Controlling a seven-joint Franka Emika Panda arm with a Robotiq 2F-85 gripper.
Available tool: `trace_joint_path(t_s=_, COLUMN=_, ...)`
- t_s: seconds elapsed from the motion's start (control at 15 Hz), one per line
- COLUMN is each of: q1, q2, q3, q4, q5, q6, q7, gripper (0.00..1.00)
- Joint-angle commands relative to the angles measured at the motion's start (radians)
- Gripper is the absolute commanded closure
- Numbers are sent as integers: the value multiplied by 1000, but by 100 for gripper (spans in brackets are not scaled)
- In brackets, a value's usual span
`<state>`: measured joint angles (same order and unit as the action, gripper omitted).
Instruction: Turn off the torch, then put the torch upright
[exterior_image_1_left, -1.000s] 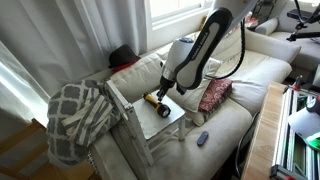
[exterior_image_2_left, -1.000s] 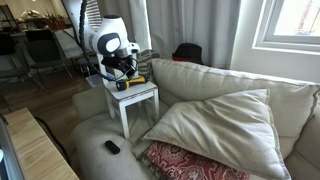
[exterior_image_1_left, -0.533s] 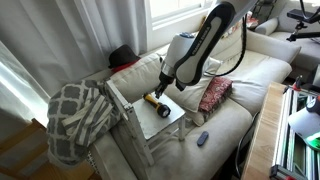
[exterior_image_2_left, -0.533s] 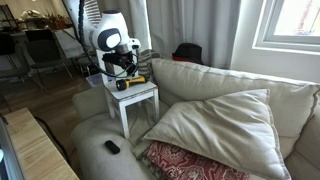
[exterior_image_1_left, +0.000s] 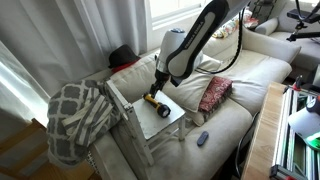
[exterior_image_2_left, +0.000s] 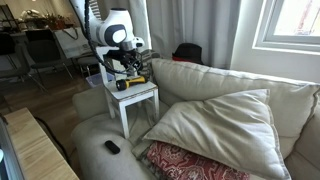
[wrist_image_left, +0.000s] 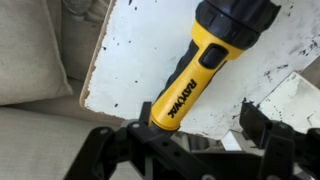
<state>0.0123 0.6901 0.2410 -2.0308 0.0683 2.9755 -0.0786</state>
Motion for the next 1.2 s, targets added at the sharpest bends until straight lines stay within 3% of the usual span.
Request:
trace_joint_path(t_s=0.0, q1=41, q2=72, q3=-31, q4=99, q5=-11, q6=-50, q7=16, gripper=0)
trace_joint_path(t_s=0.27, q1=105, q2=140, q3=-106, q4=180, q5=-23, q6=-33, q7=50, gripper=0)
trace_joint_path(t_s=0.53, q1=129, q2=197, q3=-133, q4=240, q5=-22, q6=-35, q7=61, gripper=0)
trace_joint_path(t_s=0.8, q1=125, q2=245, q3=-117, q4=290, q5=-15, q6=-31, q7=53, gripper=0)
trace_joint_path(t_s=0.93, q1=125, q2=265, q3=-113, q4=313, q5=-22, q6=-20, q7=40, gripper=11)
trace_joint_path(t_s=1.07, q1=133, q2=281, q3=-121, q4=335, q5=-23, q6=-31, q7=46, gripper=3)
trace_joint_path(t_s=1.13, q1=133, q2=289, q3=-119, q4=345, q5=-25, q6=-29, q7=41, gripper=4)
